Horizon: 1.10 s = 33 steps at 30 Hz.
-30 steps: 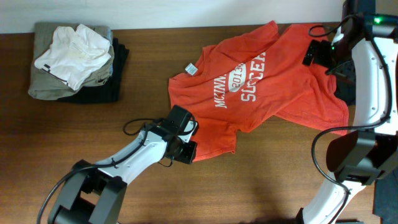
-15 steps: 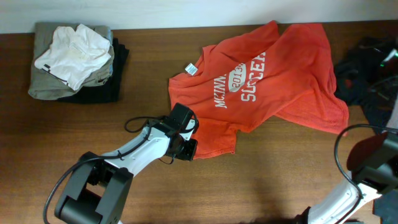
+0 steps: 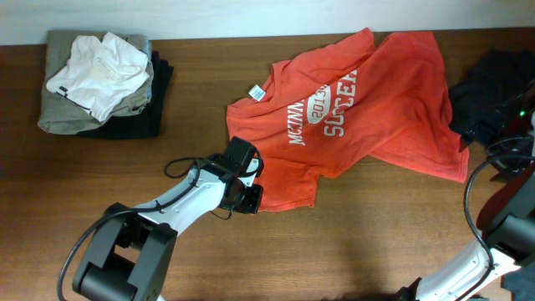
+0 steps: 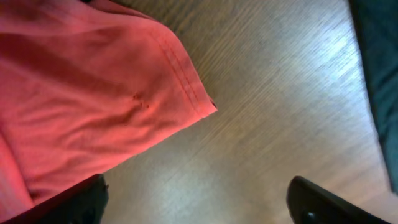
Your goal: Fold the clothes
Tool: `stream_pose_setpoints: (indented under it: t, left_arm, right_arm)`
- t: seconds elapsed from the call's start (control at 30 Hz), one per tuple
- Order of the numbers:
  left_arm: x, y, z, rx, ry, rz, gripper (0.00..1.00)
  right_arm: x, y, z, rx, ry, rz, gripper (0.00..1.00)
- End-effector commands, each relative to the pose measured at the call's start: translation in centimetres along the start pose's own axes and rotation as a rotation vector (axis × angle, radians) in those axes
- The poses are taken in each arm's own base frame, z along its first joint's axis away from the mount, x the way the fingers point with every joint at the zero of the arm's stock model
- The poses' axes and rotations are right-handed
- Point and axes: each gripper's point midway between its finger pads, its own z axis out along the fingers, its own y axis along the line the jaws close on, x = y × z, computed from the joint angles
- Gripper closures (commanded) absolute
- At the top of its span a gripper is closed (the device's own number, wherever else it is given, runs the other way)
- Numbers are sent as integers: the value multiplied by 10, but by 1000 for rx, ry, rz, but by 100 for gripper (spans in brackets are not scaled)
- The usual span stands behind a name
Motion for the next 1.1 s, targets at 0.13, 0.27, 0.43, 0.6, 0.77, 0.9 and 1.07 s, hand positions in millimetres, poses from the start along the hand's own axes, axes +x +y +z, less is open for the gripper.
stream_pose_setpoints:
  t: [0.13,0.27,0.43,0.6,0.77,0.9,1.07]
  left_arm:
    - [15,24,15,-94,57,-39,97]
    - [15,24,15,-95,57,-47,96]
    - [15,24,15,-93,56,-62,96]
    - [15,24,15,-91,57,-62,96]
    - [15,23,15,-88,58,-62,96]
    - [15,23,15,-88,58,-62,96]
    - [16,23,15,-89,61,-63,99]
  right_arm:
    - [4,-9,36,14,14,74,19]
    - [9,-11,60,12,15,94,20]
    - [10,-12,76,8,5,101,25]
    - [-1,-10,77,-2,-42,90,25]
    - [-4,-9,80,-9,-57,90,30]
    - [-1,-10,88,-12,-55,94,38]
    - [-2,-9,88,-14,-62,93,59]
